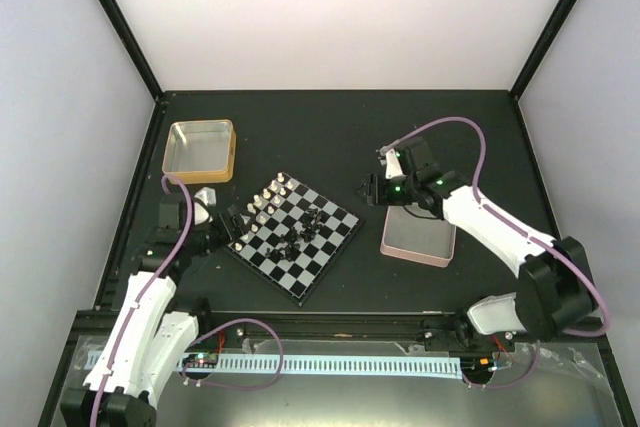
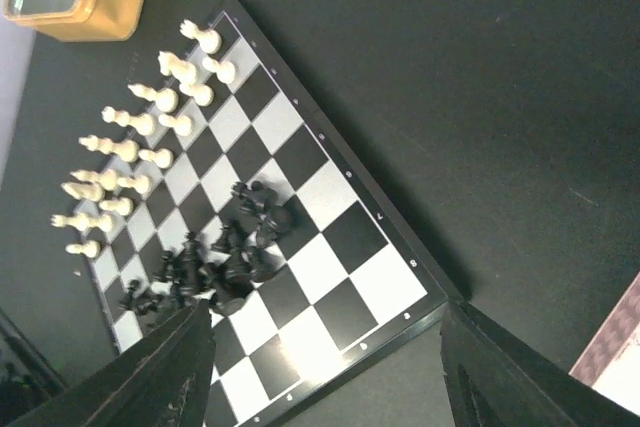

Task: Set up the chess pieces on the board
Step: Move the chessboard to the center of the board.

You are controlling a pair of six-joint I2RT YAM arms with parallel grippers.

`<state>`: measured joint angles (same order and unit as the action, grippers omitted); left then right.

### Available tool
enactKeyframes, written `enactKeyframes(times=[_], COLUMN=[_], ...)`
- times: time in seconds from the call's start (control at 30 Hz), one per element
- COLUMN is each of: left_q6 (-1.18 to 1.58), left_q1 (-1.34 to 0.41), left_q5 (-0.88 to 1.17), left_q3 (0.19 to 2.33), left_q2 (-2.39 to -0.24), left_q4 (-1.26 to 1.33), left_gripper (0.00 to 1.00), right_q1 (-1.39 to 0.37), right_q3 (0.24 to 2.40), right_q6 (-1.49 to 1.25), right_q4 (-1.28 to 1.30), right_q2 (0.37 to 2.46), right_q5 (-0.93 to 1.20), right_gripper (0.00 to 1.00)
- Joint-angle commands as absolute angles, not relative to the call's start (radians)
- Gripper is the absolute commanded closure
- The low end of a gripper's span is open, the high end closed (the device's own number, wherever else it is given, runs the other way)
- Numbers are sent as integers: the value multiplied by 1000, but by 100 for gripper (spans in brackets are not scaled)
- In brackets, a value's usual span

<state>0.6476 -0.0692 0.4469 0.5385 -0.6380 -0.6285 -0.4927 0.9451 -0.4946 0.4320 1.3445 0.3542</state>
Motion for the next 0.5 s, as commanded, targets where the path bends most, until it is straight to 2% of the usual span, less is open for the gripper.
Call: enactKeyframes(times=[0.0,0.23,0.47], left_q6=[696,748,818], left_q1=[-78,-92,-133], left_q5=[370,378,419], left_q3=[528,445,349], left_q2=[-675,-733,-756], left_q4=[-809,-831,-745], left_gripper=[7,22,38], right_q1=[-531,-573,-577], right_q3=[997,1020,1022], right_q6=[-478,-490,-498], right_q4=[449,456,460], right_q2=[1412,1490,1524], right_q5=[294,268,262], right_gripper=[39,47,49])
